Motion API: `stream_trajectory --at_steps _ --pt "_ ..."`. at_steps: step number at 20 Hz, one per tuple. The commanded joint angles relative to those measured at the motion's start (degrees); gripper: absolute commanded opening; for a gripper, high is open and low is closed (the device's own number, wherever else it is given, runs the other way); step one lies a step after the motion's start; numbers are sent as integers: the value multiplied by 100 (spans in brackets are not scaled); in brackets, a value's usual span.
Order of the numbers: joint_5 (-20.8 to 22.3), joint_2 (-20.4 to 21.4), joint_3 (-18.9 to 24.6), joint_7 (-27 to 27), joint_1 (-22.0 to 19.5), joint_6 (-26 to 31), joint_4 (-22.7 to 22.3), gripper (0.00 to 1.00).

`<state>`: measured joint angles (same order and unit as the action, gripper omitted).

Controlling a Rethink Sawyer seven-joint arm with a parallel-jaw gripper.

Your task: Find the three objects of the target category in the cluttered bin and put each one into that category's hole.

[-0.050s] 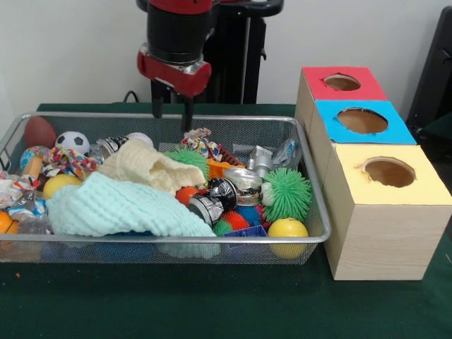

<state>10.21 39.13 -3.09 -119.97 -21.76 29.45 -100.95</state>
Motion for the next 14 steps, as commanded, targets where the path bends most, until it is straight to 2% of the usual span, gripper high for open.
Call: stream_trajectory --at_steps 1,9,14 --pt "197 -131 361 502 -600 555 60 100" --pt "400 -418 735 1098 -1179 859 565 100" --pt "549 -698 925 1219 -1363 914 868 100"
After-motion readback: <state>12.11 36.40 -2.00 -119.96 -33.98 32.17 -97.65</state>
